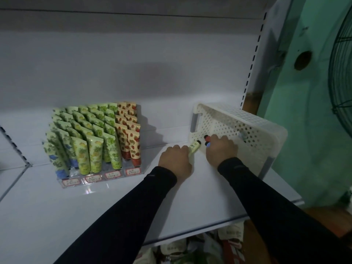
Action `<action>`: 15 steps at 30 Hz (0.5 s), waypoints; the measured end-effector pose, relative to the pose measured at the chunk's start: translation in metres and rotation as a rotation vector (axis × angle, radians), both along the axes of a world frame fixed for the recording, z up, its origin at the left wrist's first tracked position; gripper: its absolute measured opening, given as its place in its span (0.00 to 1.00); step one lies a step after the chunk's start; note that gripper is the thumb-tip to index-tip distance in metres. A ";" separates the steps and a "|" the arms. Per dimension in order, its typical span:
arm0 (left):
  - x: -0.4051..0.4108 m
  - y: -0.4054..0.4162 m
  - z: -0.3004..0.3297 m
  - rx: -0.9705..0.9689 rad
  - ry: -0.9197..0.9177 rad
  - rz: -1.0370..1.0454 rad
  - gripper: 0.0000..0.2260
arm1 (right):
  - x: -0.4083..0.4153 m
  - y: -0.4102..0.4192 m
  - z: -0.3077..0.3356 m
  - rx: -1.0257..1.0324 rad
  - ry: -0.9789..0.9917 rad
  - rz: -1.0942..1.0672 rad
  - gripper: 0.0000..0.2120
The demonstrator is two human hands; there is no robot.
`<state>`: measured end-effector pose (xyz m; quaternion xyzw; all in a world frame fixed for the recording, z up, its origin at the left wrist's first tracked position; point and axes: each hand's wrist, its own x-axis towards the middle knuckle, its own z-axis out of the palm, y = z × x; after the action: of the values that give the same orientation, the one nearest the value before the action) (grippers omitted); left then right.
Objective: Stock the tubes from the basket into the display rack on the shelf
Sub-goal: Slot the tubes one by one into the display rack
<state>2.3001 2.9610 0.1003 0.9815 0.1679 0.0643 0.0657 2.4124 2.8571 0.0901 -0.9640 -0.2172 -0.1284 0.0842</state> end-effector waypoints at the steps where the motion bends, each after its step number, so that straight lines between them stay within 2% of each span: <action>1: -0.004 -0.001 0.003 0.004 0.028 0.009 0.15 | -0.003 0.001 0.000 0.048 -0.045 0.015 0.10; 3: -0.011 -0.005 0.008 0.027 0.076 0.014 0.15 | -0.006 0.004 -0.003 0.130 -0.103 0.081 0.04; 5: -0.020 -0.007 0.012 0.026 0.105 0.021 0.15 | -0.009 0.003 -0.004 0.157 -0.022 0.155 0.07; 8: -0.035 -0.008 0.018 -0.010 0.143 0.029 0.15 | -0.013 -0.003 -0.002 0.011 0.056 0.154 0.16; 10: -0.046 -0.006 0.021 -0.024 0.188 0.031 0.15 | -0.017 -0.005 0.002 -0.036 0.080 0.169 0.16; 15: -0.082 0.001 0.028 -0.011 0.286 0.040 0.17 | -0.042 -0.006 0.005 0.028 0.201 0.293 0.15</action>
<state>2.2184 2.9616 0.1283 0.9767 0.1956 -0.0759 0.0449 2.3707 2.8510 0.0956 -0.9287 -0.3440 -0.0209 0.1367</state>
